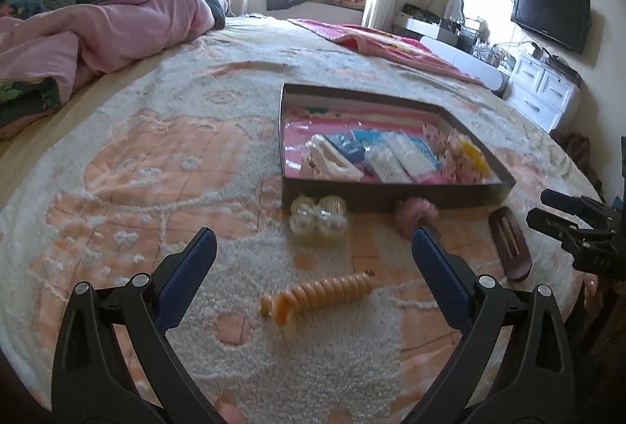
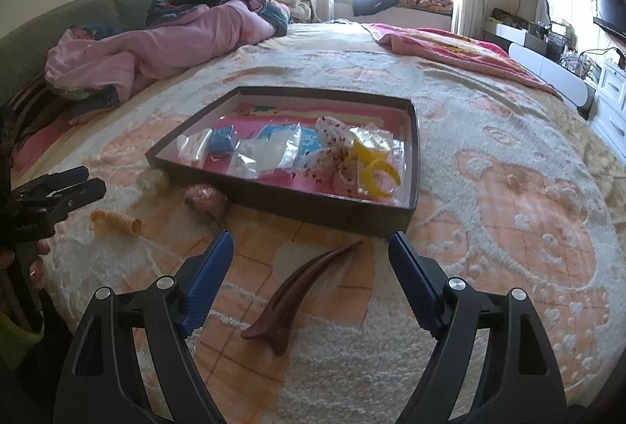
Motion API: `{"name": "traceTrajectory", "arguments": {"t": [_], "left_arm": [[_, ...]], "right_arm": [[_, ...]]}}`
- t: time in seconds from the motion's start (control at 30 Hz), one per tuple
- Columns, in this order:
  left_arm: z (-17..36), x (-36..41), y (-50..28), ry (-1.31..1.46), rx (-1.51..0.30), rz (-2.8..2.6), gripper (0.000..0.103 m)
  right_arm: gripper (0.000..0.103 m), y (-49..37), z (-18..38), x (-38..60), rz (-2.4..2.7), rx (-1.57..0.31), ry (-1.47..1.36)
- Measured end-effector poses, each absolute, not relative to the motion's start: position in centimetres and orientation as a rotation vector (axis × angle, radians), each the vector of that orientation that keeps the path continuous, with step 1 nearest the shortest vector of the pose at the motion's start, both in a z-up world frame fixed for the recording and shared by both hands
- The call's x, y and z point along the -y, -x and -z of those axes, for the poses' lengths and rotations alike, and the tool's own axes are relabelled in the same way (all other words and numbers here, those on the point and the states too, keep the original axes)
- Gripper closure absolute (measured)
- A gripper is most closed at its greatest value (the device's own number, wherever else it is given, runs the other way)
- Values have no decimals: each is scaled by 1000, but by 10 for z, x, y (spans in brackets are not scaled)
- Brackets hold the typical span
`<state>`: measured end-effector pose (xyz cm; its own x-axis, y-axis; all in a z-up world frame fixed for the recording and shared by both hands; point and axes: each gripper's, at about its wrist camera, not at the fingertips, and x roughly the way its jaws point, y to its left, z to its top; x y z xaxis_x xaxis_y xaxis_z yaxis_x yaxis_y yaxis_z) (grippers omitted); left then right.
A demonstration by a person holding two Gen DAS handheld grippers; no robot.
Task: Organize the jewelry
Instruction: 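Withdraw both tools from the tray toward the remaining items, then grasp the orange spiral hair tie with the left tool while the right tool grasps the brown banana clip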
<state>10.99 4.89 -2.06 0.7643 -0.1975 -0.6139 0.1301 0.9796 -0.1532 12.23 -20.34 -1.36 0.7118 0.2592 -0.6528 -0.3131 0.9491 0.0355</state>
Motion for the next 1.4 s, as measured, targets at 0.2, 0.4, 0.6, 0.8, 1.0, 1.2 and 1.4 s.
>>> {"name": "traceTrajectory", "arguments": {"t": [0.2,0.4,0.6,0.8,1.0,1.2,1.4], "left_arm": [[30,-42,-108,77,-702,182,12],[39,-36,-111,57,-730,188,12],[48,-30,-113,44,-753,192,12],[56,-25,-116,34,-763,194,12],[58,-23,-119,29,-748,184,14],[63,-23,-123,30,-772,169,34],[64,-23,-123,24,-779,173,42]], "right_arm": [[24,-122,22,200,-325,-736,74],[24,-122,30,199,-329,-764,62],[24,-124,38,199,-333,-792,38],[24,-126,44,198,-331,-808,18],[30,-130,47,196,-332,-813,14],[54,-132,52,192,-327,-830,2],[85,-129,57,185,-344,-831,42]]}}
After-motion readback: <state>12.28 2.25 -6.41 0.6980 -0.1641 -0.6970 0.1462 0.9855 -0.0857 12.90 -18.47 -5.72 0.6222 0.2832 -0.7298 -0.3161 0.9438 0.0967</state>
